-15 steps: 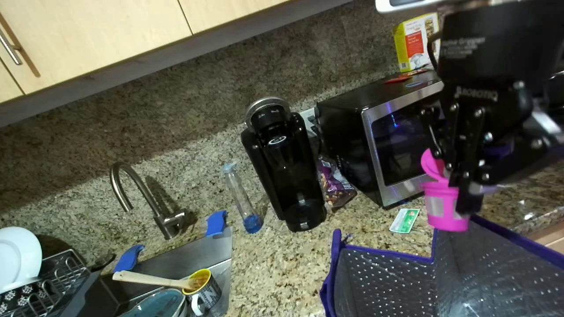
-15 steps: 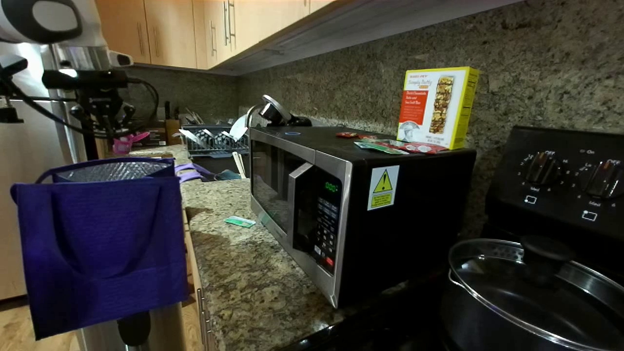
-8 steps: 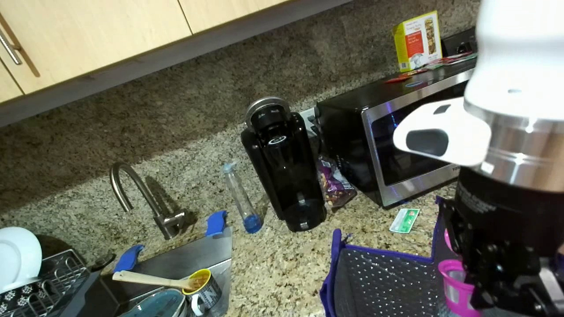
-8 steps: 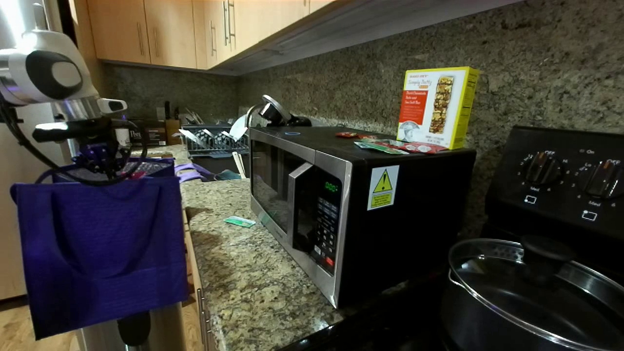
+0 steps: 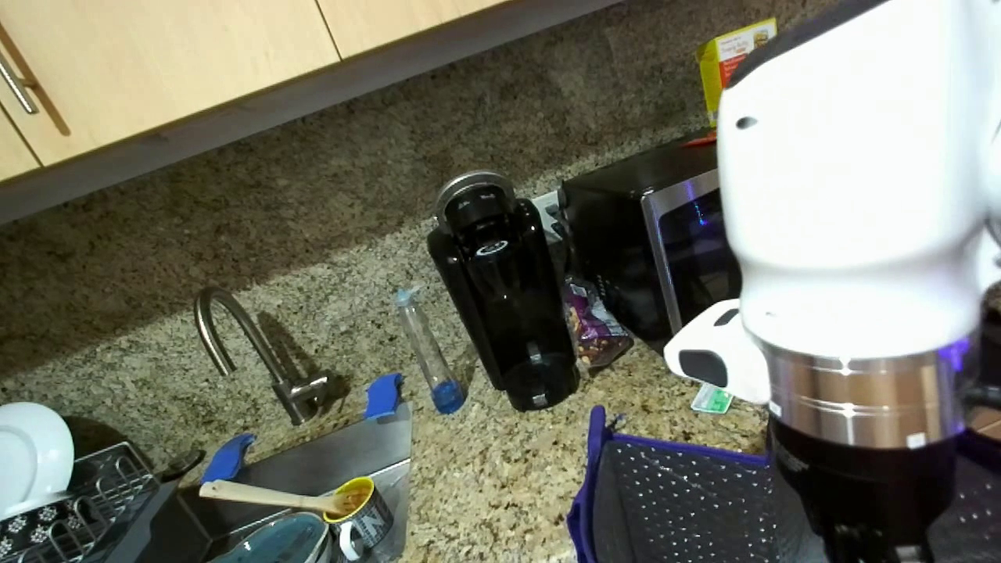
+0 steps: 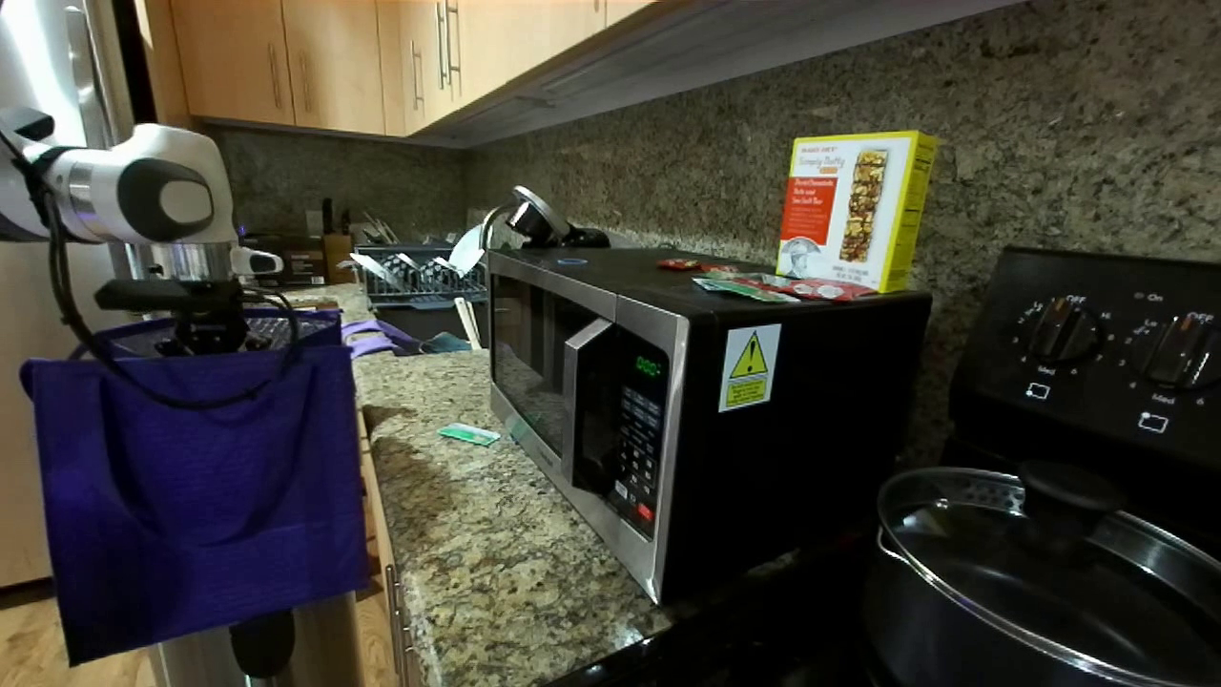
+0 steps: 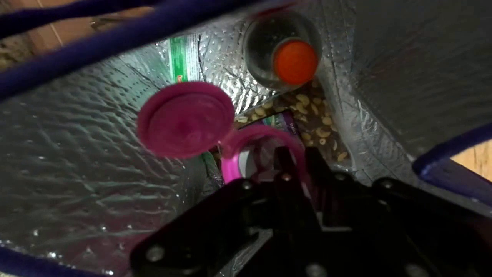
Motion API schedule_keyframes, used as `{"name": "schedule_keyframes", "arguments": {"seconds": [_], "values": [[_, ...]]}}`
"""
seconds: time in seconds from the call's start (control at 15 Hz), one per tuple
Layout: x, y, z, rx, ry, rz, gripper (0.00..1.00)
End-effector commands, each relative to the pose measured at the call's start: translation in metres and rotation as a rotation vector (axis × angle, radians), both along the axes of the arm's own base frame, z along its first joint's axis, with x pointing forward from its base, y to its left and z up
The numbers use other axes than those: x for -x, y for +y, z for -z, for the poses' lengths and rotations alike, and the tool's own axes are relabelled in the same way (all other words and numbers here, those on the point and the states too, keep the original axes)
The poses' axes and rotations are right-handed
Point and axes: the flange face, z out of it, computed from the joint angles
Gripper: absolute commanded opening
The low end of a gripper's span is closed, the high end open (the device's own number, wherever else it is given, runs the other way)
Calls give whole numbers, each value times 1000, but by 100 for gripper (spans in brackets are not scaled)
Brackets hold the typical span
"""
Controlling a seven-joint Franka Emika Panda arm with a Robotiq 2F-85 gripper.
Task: Put the pink bottle on the microwave in the bag
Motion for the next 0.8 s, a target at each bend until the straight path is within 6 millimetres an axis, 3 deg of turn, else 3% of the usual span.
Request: {"name": "schedule_keyframes", "arguments": {"seconds": [0.0, 0.2, 0.53, 0.73], "values": [[-15, 7, -2, -30, 55, 16, 46], [-26, 3, -21, -69, 33, 70, 64], [-47, -31, -84, -97, -68, 216, 98], [-61, -68, -133, -65, -145, 336, 100]]}}
